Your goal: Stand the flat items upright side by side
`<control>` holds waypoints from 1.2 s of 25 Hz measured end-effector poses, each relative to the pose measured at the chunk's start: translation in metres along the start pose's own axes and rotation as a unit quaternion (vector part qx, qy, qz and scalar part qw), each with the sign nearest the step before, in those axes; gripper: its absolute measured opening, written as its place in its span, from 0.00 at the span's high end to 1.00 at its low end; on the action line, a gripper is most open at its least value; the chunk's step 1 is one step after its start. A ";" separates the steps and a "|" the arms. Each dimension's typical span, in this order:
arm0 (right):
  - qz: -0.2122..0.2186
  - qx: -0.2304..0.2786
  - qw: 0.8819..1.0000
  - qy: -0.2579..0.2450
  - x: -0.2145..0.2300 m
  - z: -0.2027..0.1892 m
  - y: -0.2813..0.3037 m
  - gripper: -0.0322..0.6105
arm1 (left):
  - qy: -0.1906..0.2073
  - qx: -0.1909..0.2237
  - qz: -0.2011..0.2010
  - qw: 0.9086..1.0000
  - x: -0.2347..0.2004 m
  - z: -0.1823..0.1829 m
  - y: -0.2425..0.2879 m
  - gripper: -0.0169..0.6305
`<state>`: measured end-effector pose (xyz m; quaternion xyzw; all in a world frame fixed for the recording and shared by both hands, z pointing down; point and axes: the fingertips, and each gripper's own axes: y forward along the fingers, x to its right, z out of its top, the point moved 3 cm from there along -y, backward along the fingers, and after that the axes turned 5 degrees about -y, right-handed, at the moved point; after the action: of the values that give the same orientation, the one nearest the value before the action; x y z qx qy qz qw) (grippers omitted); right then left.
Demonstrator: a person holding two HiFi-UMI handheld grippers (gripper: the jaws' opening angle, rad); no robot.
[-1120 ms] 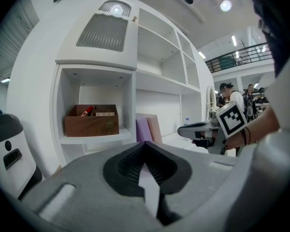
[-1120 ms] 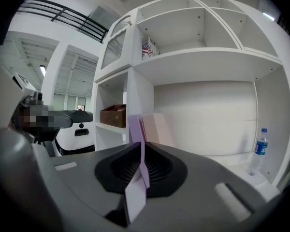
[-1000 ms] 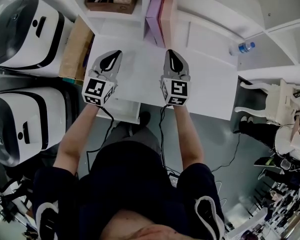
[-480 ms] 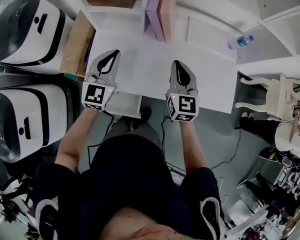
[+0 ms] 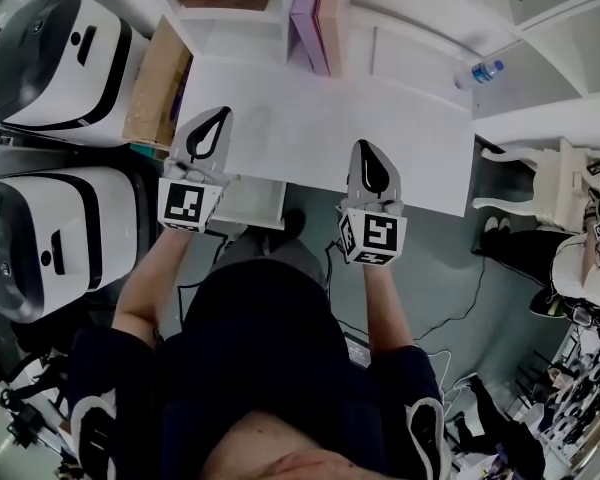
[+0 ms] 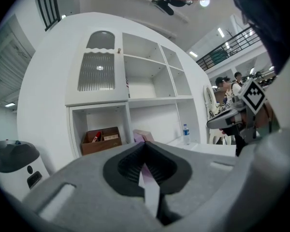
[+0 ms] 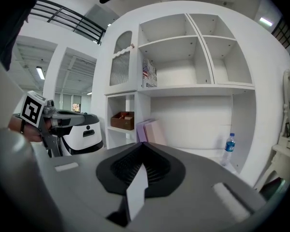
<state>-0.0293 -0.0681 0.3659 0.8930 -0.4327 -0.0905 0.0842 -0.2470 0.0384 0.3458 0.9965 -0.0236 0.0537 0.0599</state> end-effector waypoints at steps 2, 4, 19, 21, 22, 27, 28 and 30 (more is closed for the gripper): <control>-0.007 -0.001 1.000 -0.003 0.000 -0.001 -0.008 0.95 | 0.004 0.006 0.004 1.000 0.001 0.003 -0.007 0.97; -0.012 -0.004 1.000 -0.001 0.000 -0.002 -0.015 0.95 | 0.005 0.014 0.007 1.000 0.003 0.005 -0.013 0.97; -0.038 -0.004 0.999 -0.027 -0.005 -0.006 -0.037 0.95 | -0.006 0.027 0.029 0.999 0.003 0.004 -0.038 0.97; -0.039 -0.006 0.999 -0.024 -0.006 -0.006 -0.037 0.95 | -0.006 0.018 0.030 0.999 0.001 0.001 -0.040 0.97; -0.040 -0.009 0.999 -0.025 -0.007 -0.007 -0.037 0.95 | -0.004 0.012 0.030 0.999 0.000 -0.001 -0.041 0.97; -0.042 -0.006 0.999 -0.034 -0.010 -0.002 -0.036 0.95 | 0.005 -0.001 0.031 1.000 -0.004 -0.004 -0.043 0.97; -0.042 -0.004 0.998 -0.036 -0.010 -0.001 -0.036 0.95 | 0.005 0.002 0.031 1.000 -0.004 -0.003 -0.043 0.97; -0.043 -0.003 0.998 -0.037 -0.010 0.000 -0.036 0.95 | 0.007 0.006 0.029 1.000 -0.004 -0.002 -0.043 0.97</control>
<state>-0.0081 -0.0381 0.3585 0.9064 -0.3967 -0.1287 0.0670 -0.2488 0.0814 0.3422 0.9953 -0.0520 0.0624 0.0524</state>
